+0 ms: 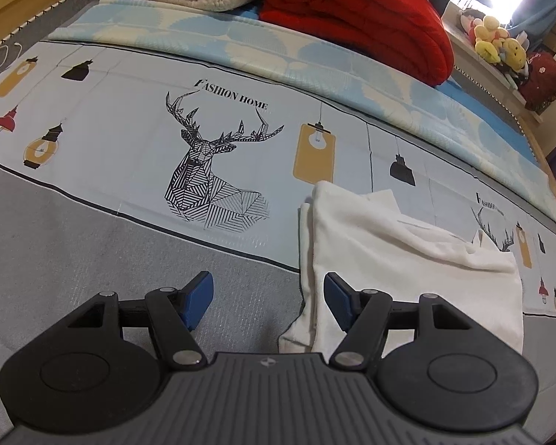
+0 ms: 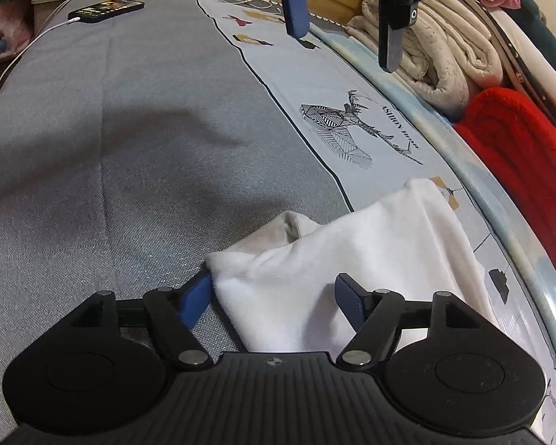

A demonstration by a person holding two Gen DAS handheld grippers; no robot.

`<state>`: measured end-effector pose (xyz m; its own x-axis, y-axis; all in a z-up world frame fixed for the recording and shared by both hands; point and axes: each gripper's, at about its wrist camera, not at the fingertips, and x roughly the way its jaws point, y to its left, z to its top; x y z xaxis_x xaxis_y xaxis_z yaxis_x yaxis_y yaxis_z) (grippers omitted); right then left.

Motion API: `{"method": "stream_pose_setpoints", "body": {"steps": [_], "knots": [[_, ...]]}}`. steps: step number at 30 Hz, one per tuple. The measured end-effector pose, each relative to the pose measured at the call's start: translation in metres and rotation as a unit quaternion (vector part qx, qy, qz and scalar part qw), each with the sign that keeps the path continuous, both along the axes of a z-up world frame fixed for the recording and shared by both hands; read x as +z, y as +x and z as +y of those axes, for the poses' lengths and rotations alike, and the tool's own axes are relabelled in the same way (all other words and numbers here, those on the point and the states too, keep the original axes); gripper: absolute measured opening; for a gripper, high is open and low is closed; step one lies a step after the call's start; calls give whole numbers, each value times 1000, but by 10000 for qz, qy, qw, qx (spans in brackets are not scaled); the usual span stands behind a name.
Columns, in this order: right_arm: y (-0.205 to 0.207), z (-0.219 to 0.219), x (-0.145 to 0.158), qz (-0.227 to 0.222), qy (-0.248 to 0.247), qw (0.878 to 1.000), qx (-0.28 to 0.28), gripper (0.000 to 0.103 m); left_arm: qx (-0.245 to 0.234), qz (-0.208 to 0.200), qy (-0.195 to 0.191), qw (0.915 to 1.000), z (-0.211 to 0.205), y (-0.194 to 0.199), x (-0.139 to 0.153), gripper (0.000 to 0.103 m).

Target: Fold small clothes

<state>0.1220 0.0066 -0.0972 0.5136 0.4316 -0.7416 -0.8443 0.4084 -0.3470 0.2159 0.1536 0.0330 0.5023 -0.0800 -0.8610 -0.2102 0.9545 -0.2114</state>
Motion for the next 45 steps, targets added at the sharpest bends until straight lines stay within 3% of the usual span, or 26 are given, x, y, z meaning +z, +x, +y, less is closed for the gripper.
{"method": "stream_pose_setpoints", "body": {"steps": [5, 14, 17, 20, 22, 23, 25, 30, 34, 37, 45], "knots": [[0, 1, 1, 17, -12, 10000, -17, 72, 113, 20, 18, 9999, 5, -1, -1, 71], [-5, 1, 3, 43, -73, 9999, 116, 61, 384, 86, 61, 9992, 22, -4, -3, 71], [-11, 5, 4, -25, -161, 9995, 266, 50, 392, 149, 101, 9991, 22, -3, -6, 71], [-24, 9, 3, -199, -344, 9976, 565, 34, 408, 199, 79, 9989, 22, -2, -9, 71], [-27, 9, 2, -135, -379, 9970, 664, 19, 389, 227, 28, 9990, 21, -1, -11, 71], [-27, 9, 1, -102, -367, 9970, 667, 16, 366, 240, -4, 9990, 20, 0, -13, 72], [-25, 8, 3, -75, -318, 9977, 600, 8, 282, 282, -124, 9991, 16, 3, -17, 77], [-18, -2, 30, 72, 276, 9992, 294, 6, 29, 541, -714, 9960, 9, 15, -35, 85], [-14, -16, 57, 97, 748, 9971, 57, 6, -148, 836, -1305, 9878, 5, 33, -62, 93], [-8, -27, 69, 215, 969, 9950, -53, 6, -299, 982, -1773, 9788, 0, 45, -82, 93], [-1, -38, 77, 426, 1196, 9918, -161, 6, -331, 1101, -2121, 9705, -15, 74, -115, 93]]}}
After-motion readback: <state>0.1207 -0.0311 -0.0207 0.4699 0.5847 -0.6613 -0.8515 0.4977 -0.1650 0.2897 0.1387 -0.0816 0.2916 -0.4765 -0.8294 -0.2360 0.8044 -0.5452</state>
